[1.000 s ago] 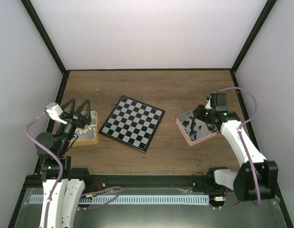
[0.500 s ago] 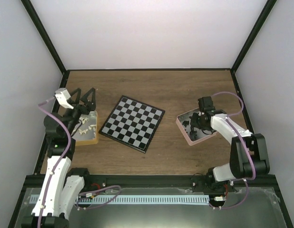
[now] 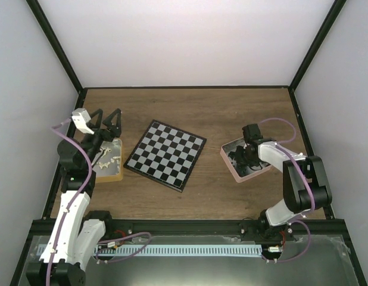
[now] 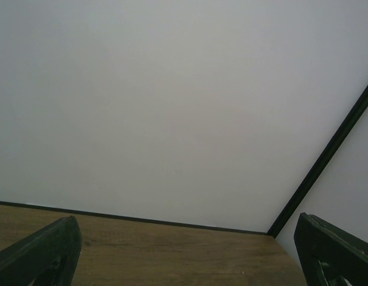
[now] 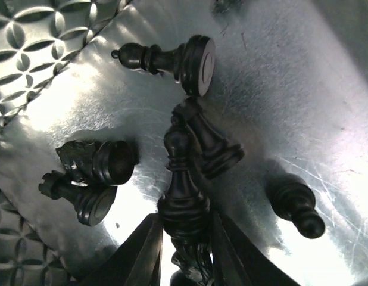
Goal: Set up the chess pieces on the board
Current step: Pick up the chess piece from the storage box.
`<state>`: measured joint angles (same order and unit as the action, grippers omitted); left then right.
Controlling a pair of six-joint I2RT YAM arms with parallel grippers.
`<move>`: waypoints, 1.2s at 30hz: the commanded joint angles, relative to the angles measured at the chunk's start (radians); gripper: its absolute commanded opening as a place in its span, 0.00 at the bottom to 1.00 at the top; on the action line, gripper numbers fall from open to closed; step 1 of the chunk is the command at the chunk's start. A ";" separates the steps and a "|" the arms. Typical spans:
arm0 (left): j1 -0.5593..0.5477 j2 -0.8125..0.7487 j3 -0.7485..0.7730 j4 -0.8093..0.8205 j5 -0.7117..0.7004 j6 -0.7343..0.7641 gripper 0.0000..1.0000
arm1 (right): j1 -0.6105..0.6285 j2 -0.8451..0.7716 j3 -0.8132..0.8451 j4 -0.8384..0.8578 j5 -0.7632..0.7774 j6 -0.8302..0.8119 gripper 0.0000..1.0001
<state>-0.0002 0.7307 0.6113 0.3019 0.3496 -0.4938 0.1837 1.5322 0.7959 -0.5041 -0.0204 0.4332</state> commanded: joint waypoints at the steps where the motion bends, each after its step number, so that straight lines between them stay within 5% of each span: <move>1: 0.004 -0.014 -0.011 0.021 0.009 0.017 1.00 | 0.023 0.031 0.024 0.015 0.076 -0.014 0.23; 9: 0.005 0.005 -0.006 0.031 0.028 0.002 1.00 | 0.039 0.032 0.042 0.033 0.118 -0.008 0.14; 16: 0.003 0.030 -0.002 0.038 0.082 -0.020 1.00 | 0.051 -0.150 0.027 0.059 0.082 -0.024 0.14; 21: 0.002 0.121 0.016 0.083 0.223 -0.079 1.00 | 0.063 -0.276 0.007 0.145 -0.060 -0.071 0.14; 28: -0.044 0.291 0.043 0.211 0.486 -0.273 1.00 | 0.241 -0.331 0.006 0.358 -0.225 -0.171 0.14; 36: -0.220 0.467 0.160 0.008 0.568 -0.317 0.96 | 0.380 -0.260 0.059 0.599 -0.491 -0.285 0.14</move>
<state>-0.1768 1.1568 0.7185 0.3630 0.8204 -0.7628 0.5217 1.2339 0.8043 -0.0608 -0.3439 0.2356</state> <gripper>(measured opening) 0.981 0.163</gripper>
